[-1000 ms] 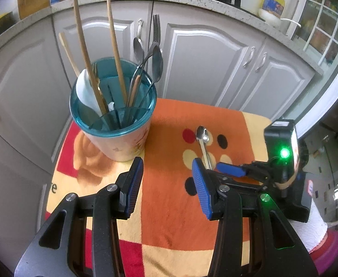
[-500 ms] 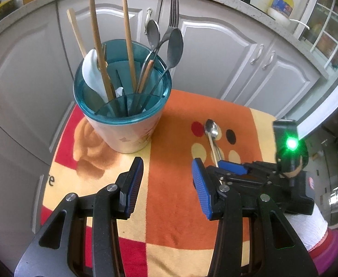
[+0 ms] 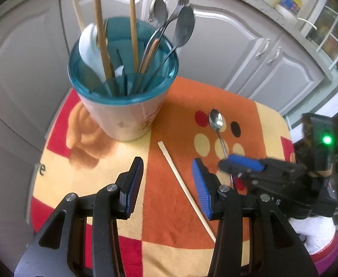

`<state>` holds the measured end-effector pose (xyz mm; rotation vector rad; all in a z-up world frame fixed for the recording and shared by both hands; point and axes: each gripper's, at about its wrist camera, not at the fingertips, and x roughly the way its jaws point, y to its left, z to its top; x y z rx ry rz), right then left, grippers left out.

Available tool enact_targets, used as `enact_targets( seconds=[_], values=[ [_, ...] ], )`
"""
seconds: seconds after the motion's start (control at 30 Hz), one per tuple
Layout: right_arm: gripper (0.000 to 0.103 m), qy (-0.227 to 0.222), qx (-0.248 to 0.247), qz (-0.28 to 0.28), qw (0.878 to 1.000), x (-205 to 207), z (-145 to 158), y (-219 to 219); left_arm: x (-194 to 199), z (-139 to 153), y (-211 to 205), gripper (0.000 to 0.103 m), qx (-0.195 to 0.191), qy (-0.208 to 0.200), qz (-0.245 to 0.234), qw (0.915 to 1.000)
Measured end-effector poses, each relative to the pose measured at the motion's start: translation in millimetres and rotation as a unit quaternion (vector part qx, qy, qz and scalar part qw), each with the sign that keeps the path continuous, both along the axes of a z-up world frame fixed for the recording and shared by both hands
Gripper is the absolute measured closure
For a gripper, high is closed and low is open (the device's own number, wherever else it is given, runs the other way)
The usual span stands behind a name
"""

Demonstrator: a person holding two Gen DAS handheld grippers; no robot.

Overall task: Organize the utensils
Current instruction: 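Move both open tools down to the last spoon and chopstick on the cloth, then close the left tool on the wooden chopstick while the right tool grasps the steel spoon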

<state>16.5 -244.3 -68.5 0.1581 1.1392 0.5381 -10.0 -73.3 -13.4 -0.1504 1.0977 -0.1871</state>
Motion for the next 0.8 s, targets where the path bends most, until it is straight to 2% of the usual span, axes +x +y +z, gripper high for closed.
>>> enact_targets(
  seconds=[0.1,0.23,0.37,0.53,0.8],
  values=[
    [0.075,-0.006,-0.055,0.0,0.998,3.9,-5.8,0.7,-2.0,-11.0,-3.4,0.06,-0.003,0.014,0.0,0.9999],
    [0.075,-0.023,-0.087,0.006,0.996,4.9,-17.7,3.9,-4.6,-26.2,-6.4,0.06,-0.009,0.03,0.006,0.9995],
    [0.093,-0.053,-0.13,0.016,0.99,3.9,-18.4,10.7,1.8,-39.7,-5.3,0.06,-0.017,0.04,0.024,0.9988],
    [0.098,-0.037,-0.11,0.025,0.993,-1.5,-17.2,-1.5,13.3,-52.3,-6.9,0.06,-0.019,0.05,0.037,0.9979],
    [0.099,-0.002,-0.073,0.024,0.997,-41.3,-17.2,-23.1,20.2,-74.4,-16.4,0.06,-0.002,0.063,0.041,0.9972]
  ],
)
